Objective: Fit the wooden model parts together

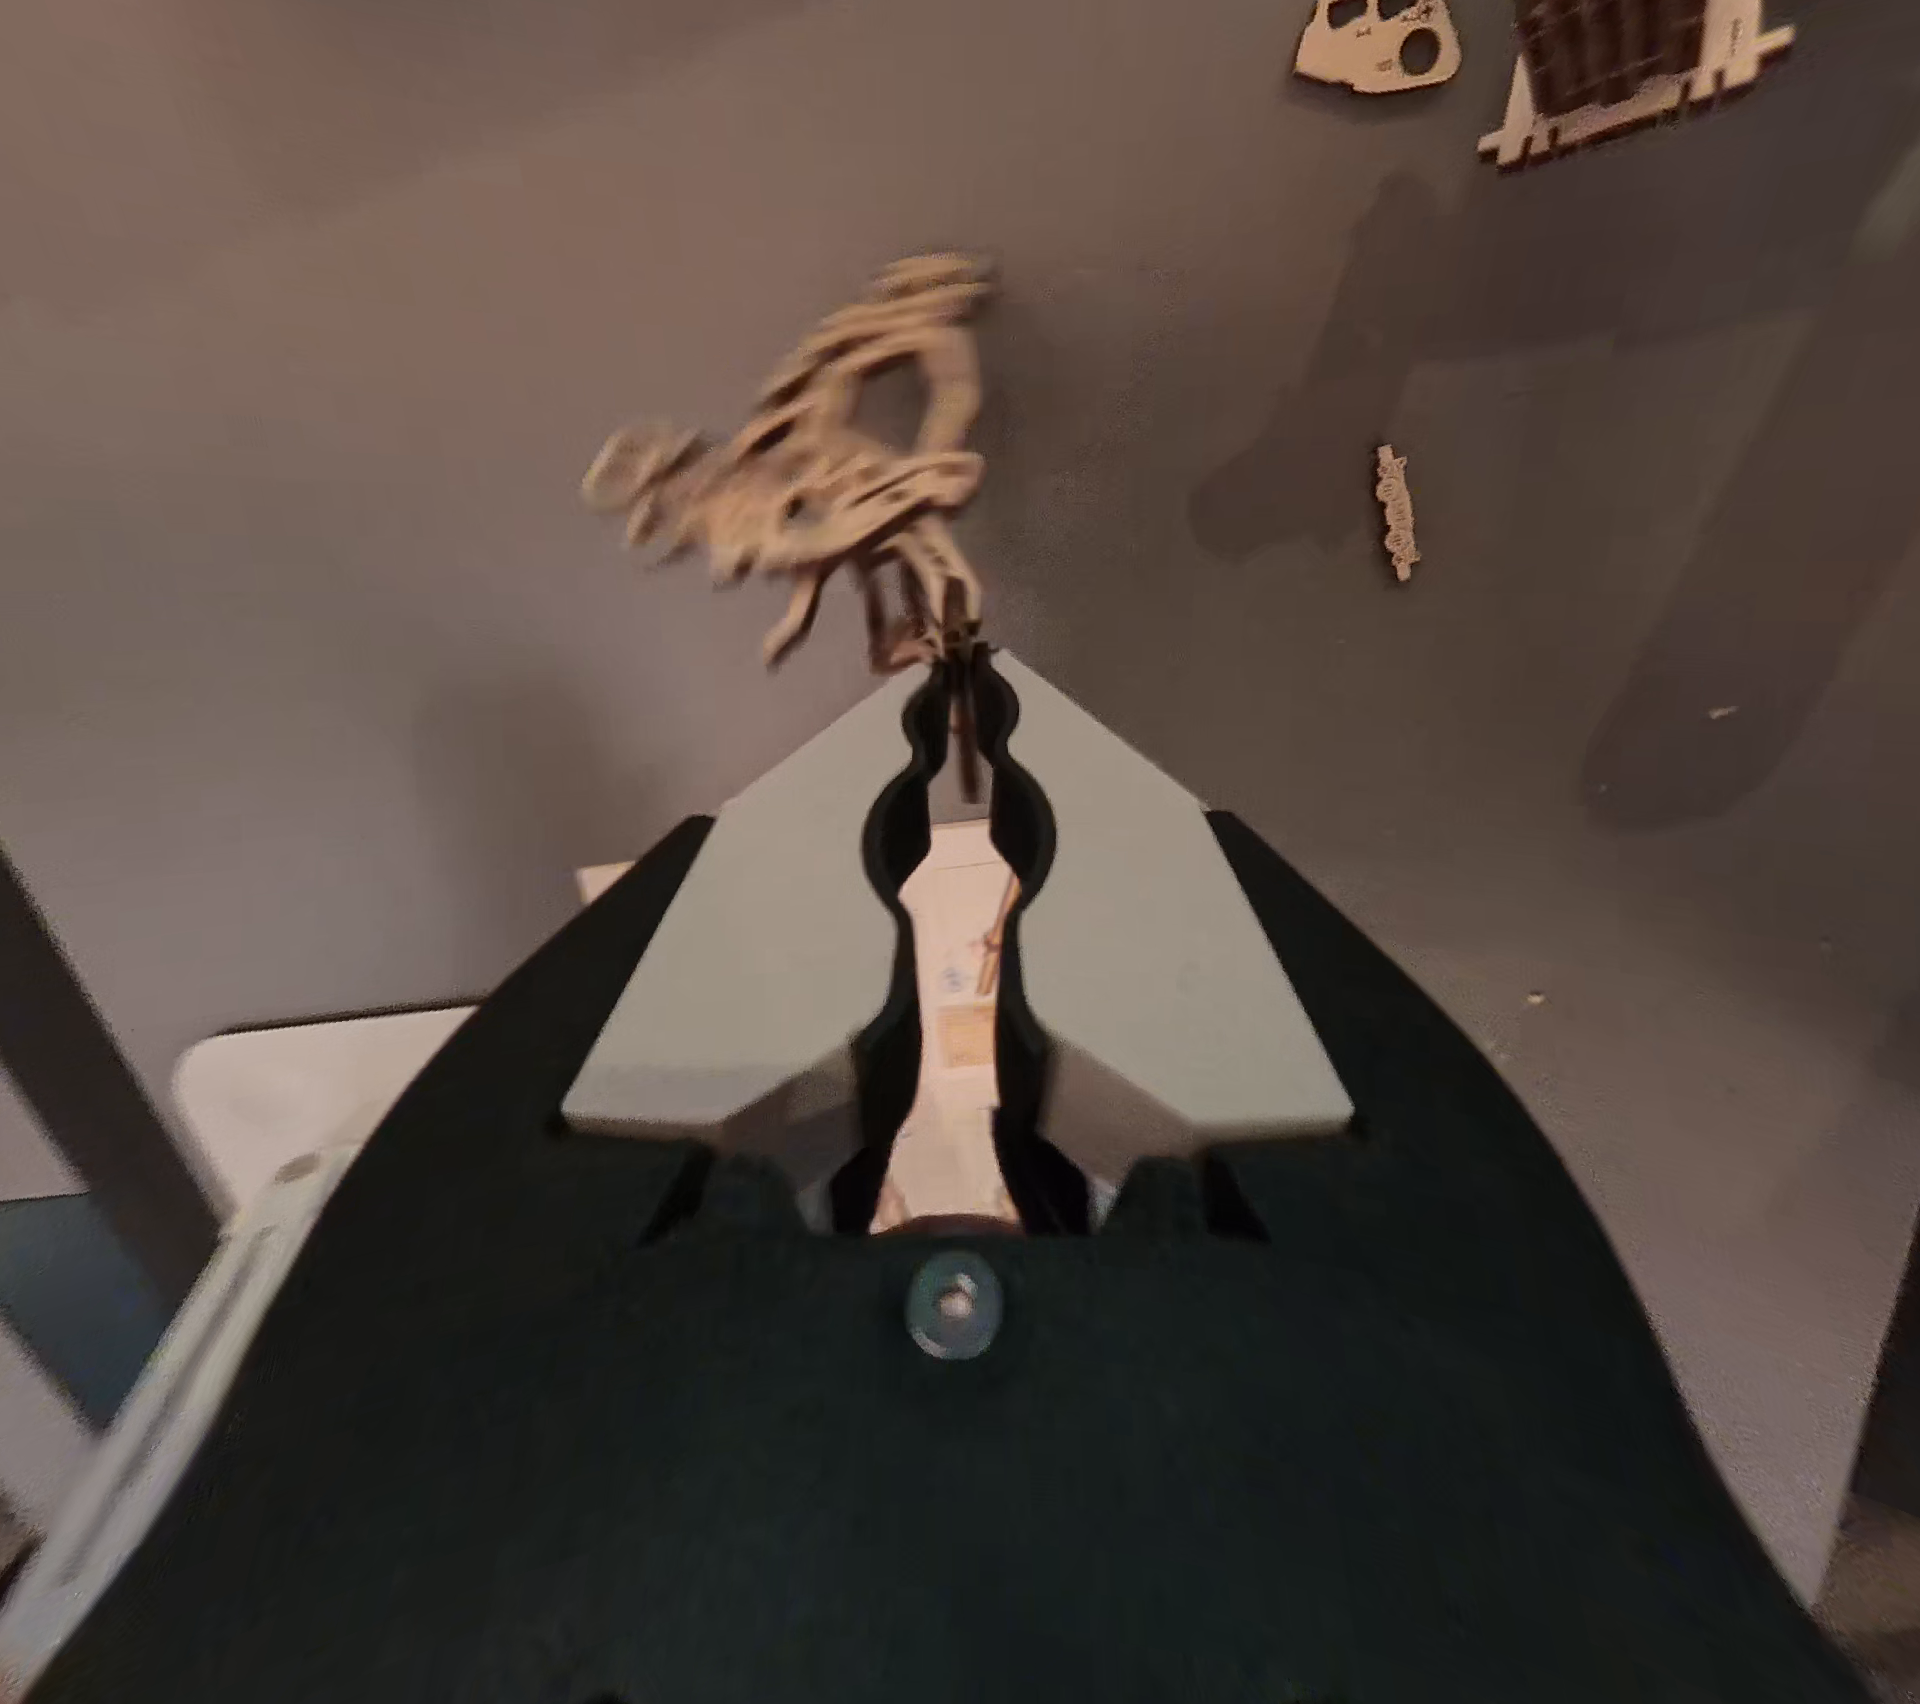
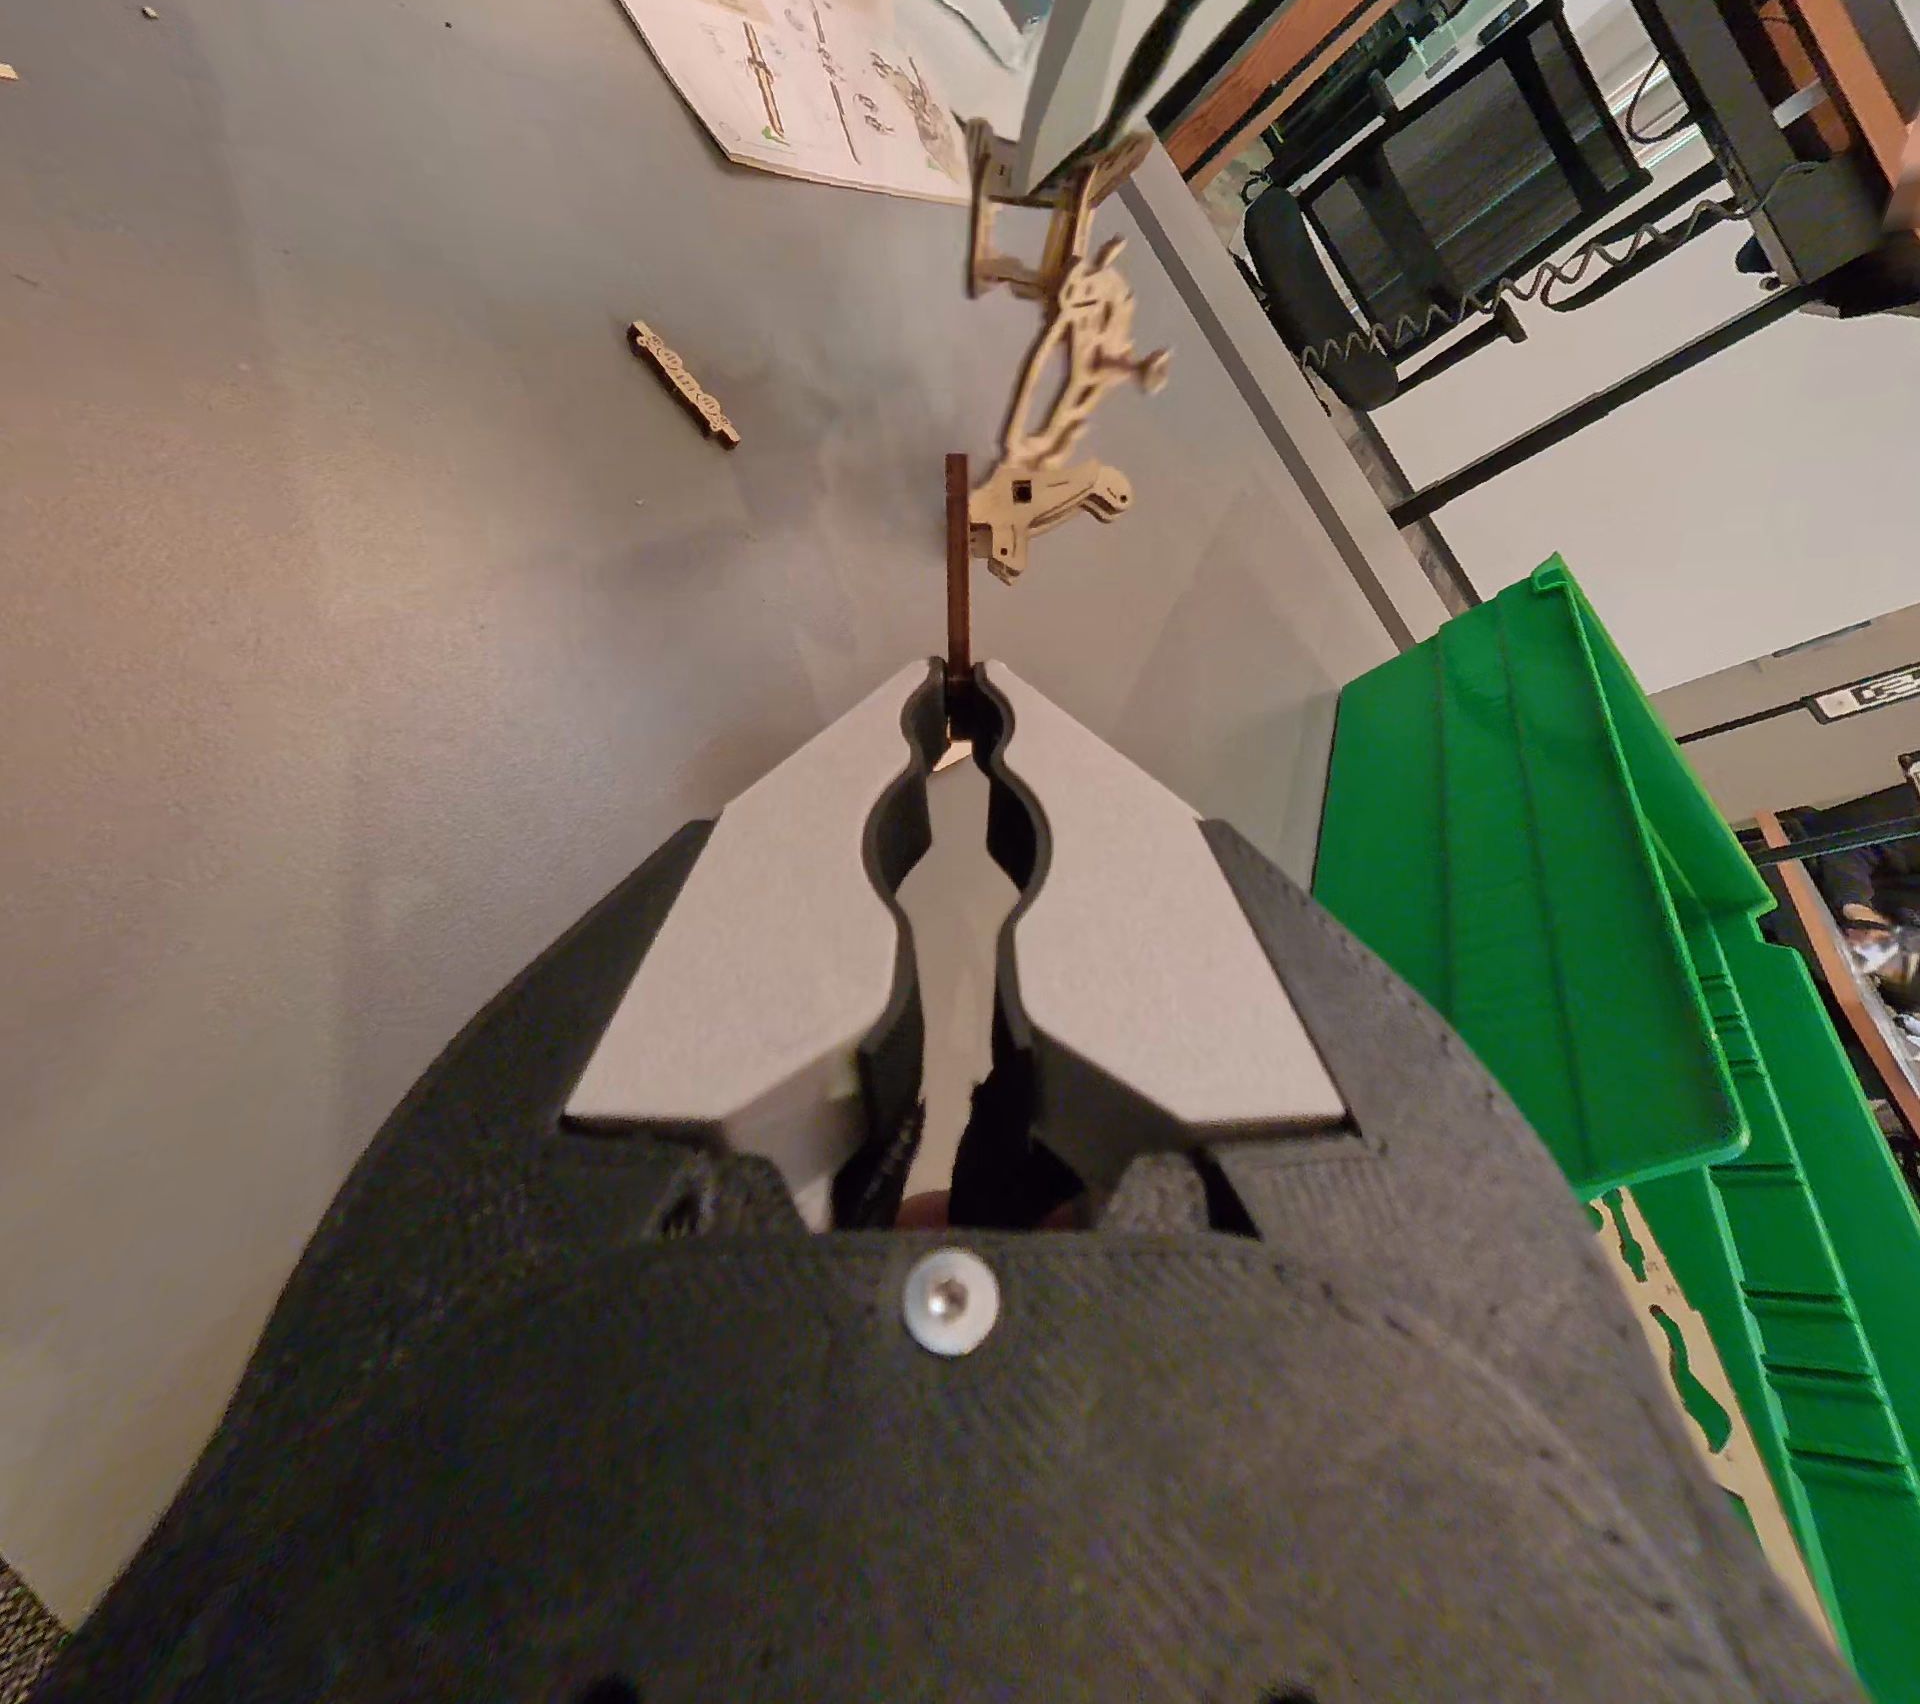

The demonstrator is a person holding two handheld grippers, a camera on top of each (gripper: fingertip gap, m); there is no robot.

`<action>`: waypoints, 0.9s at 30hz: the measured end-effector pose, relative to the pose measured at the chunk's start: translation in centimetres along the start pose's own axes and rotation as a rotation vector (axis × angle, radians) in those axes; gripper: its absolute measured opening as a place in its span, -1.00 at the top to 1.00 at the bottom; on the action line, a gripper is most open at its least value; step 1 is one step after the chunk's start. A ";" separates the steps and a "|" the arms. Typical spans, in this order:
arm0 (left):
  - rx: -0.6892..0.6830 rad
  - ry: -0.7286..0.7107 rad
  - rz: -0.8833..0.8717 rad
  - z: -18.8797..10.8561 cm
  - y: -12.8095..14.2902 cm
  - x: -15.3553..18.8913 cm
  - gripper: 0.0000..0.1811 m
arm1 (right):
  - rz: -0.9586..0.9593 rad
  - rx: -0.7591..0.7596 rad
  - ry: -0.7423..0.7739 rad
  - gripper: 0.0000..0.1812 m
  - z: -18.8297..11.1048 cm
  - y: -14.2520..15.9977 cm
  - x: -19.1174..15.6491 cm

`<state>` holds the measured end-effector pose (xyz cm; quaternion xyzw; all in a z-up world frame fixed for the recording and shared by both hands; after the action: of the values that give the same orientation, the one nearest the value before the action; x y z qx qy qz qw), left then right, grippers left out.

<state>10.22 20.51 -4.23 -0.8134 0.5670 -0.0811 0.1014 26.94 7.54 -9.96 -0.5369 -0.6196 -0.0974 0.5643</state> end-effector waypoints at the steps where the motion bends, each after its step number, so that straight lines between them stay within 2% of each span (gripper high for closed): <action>1: -0.016 -0.025 0.033 -0.4 -0.4 -0.2 0.98 | 0.000 -0.001 0.000 0.99 0.0 0.0 0.0; 6: -0.130 -0.102 0.158 -1.0 -1.6 -0.6 0.98 | -0.003 -0.006 -0.004 0.99 0.1 0.1 -0.1; 12: -0.134 -0.094 0.243 -1.2 -2.4 -0.4 0.98 | -0.004 -0.007 -0.005 0.99 0.1 0.1 -0.1; 18: -0.202 -0.150 0.352 -1.4 -2.4 -0.4 0.99 | -0.005 -0.007 -0.006 0.99 0.1 0.1 -0.1; 27: -0.295 -0.092 0.289 -2.5 -2.2 -0.2 0.98 | -0.010 -0.016 -0.012 0.99 0.2 0.1 -0.2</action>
<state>11.49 21.24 -1.27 -0.7325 0.6782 0.0552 0.0177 26.90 7.65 -10.23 -0.5388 -0.6246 -0.1019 0.5560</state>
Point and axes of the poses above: each gripper's, where its closed fingertips meet, z out along the fingers, y out of its underside, x = y × z across the jaws, the point moved 6 cm from there along -z, back along the fingers, and after that the axes turned 15 degrees about -z, right-handed, at the moved point
